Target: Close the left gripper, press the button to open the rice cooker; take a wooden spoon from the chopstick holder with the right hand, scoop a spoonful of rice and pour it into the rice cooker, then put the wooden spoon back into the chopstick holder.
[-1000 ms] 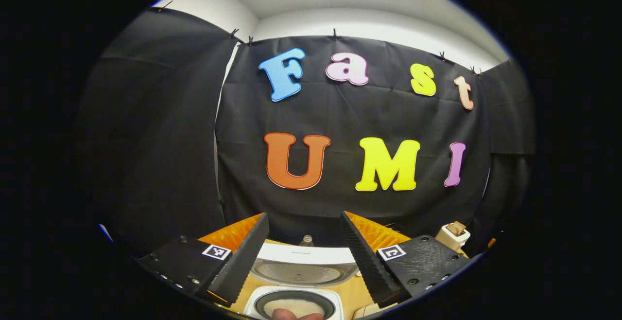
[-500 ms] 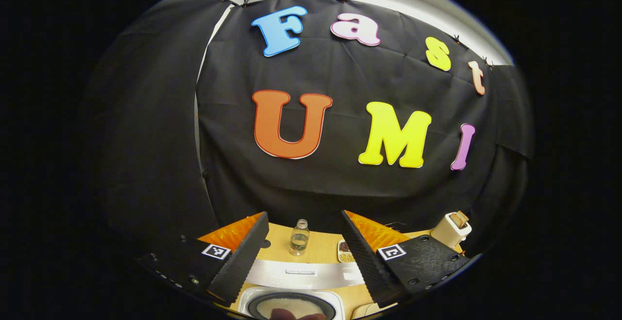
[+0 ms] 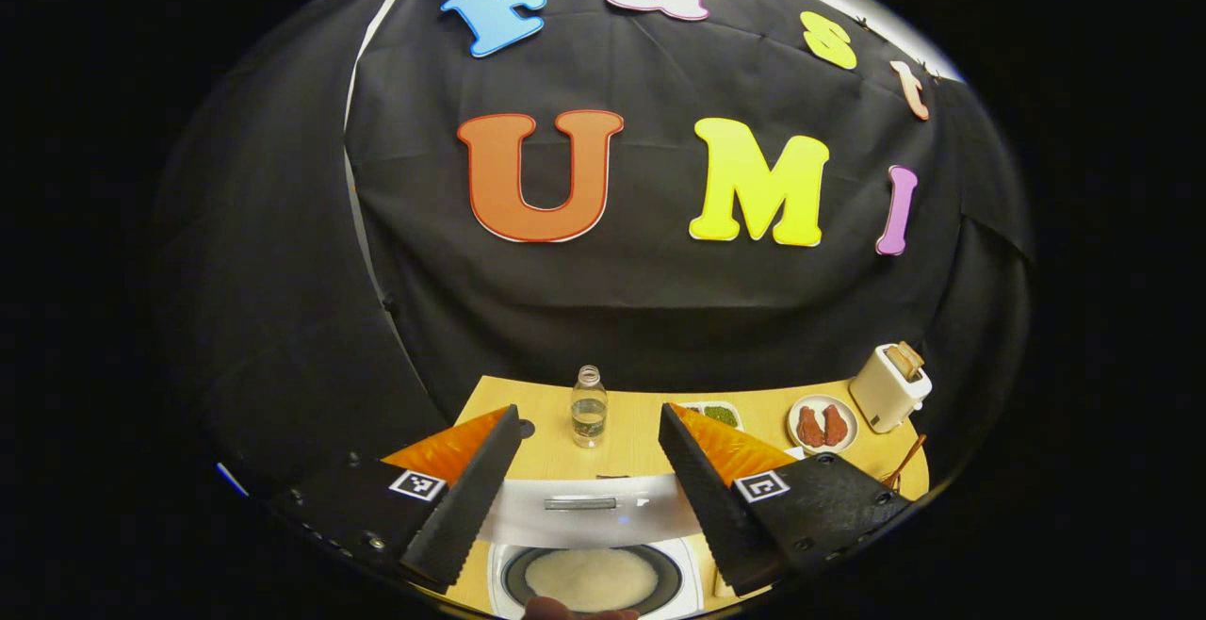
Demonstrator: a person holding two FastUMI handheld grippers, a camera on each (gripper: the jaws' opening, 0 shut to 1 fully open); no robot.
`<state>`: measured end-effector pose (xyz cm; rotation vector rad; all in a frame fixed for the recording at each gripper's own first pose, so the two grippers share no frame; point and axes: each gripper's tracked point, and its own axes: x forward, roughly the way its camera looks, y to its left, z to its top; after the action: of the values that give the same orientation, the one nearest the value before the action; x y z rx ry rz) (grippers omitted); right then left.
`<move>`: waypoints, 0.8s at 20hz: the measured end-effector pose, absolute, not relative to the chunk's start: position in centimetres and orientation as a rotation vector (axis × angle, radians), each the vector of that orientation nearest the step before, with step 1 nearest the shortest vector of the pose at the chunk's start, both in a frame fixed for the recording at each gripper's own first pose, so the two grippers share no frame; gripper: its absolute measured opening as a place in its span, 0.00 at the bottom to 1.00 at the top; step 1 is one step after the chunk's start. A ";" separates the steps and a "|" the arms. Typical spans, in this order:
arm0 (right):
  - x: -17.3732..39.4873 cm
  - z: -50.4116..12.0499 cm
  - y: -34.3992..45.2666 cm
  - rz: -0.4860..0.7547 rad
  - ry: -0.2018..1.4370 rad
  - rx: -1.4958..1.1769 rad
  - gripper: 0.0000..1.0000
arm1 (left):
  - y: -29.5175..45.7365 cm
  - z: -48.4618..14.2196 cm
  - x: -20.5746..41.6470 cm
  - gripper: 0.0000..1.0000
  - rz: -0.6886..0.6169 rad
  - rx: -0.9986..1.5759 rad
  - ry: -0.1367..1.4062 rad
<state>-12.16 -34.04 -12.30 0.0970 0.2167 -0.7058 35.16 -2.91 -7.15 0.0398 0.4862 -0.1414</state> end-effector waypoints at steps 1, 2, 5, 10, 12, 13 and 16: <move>-12.0 -12.4 -33.6 -0.697 0.218 0.099 0.96 | -3.0 -7.3 34.9 0.96 -0.153 0.036 0.501; -12.0 -12.6 -33.2 -0.685 0.222 0.100 0.96 | -3.0 -7.5 34.4 0.96 -0.160 0.035 0.507; -11.5 -12.1 -32.0 -0.651 0.209 0.085 0.97 | -3.2 -8.2 31.2 0.97 -0.167 0.033 0.540; -10.0 -13.1 -30.1 -0.562 0.237 0.112 1.00 | -3.8 -12.5 23.9 0.97 -0.198 0.004 0.672; -9.3 -13.2 -29.9 -0.538 0.251 0.108 0.96 | -3.8 -14.9 20.9 0.96 -0.193 -0.005 0.706; -9.0 -13.3 -29.6 -0.522 0.256 0.101 0.96 | -3.7 -15.7 19.6 1.00 -0.189 0.003 0.707; -7.5 -13.7 -27.7 -0.461 0.281 0.096 1.00 | -3.2 -17.9 16.7 0.97 -0.178 0.018 0.754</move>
<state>-7.48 -27.68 -13.73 0.0958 0.2812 -0.4606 16.65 -3.19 -17.90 0.0176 0.7539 -0.1781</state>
